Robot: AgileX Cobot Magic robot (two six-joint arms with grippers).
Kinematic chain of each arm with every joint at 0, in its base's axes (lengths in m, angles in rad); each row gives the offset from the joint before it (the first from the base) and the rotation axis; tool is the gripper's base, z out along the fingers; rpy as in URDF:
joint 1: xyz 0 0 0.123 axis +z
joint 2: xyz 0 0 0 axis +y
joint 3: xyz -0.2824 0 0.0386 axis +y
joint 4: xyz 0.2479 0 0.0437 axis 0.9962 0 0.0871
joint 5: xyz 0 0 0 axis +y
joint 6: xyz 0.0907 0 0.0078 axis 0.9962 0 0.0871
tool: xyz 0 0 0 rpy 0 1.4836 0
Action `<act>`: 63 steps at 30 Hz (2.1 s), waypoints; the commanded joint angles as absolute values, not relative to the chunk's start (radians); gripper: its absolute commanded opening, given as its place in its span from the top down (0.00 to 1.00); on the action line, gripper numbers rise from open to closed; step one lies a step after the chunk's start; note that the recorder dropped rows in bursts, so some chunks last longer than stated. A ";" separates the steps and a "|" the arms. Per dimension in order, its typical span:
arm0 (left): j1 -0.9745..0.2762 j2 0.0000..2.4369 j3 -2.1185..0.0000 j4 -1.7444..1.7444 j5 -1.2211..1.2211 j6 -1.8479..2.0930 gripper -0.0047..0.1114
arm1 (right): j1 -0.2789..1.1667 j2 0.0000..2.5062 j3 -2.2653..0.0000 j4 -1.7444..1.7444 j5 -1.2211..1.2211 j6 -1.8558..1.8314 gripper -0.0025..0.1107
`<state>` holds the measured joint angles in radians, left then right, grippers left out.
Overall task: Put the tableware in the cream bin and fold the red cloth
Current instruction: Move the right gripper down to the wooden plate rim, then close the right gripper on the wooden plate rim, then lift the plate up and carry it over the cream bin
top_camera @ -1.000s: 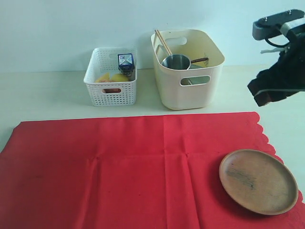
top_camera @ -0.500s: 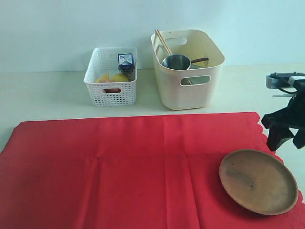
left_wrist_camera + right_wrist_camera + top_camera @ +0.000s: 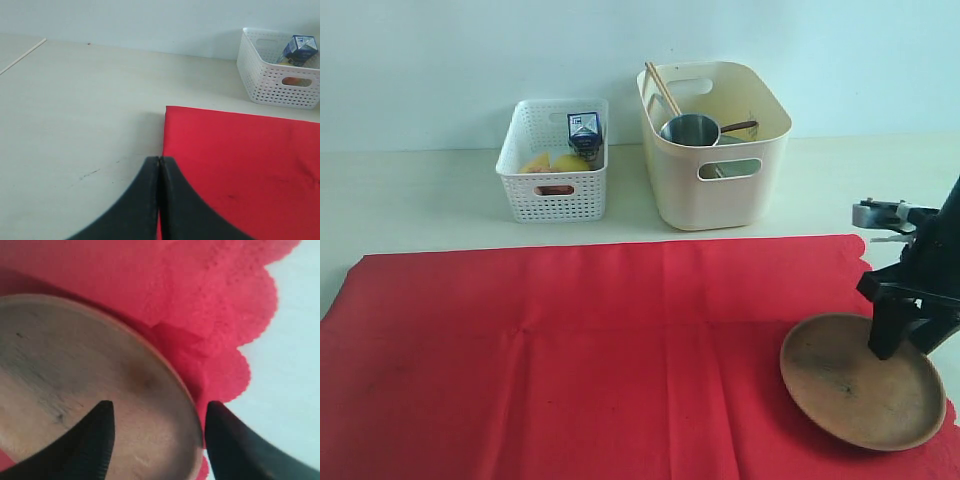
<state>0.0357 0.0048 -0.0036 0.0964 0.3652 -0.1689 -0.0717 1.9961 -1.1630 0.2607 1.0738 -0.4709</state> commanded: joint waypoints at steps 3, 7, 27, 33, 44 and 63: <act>0.034 0.000 0.000 0.095 0.355 -0.169 0.95 | -0.076 2.011 -1.171 0.369 1.164 -0.588 0.64; 0.034 0.000 0.000 0.095 0.355 -0.169 0.95 | -0.075 2.011 -1.171 0.393 1.184 -0.607 0.73; 0.034 0.000 0.000 0.095 0.355 -0.169 0.95 | -0.075 2.038 -1.186 0.407 1.133 -0.626 0.57; 0.034 0.000 0.000 0.095 0.355 -0.169 0.95 | -0.065 2.083 -1.184 0.423 1.221 -0.671 0.57; 0.034 0.000 0.000 0.095 0.355 -0.169 0.95 | -0.035 2.108 -1.184 0.332 1.187 -0.653 0.97; 0.034 0.000 0.000 0.095 0.355 -0.169 0.95 | -0.035 1.807 -1.264 0.769 1.164 -0.832 0.98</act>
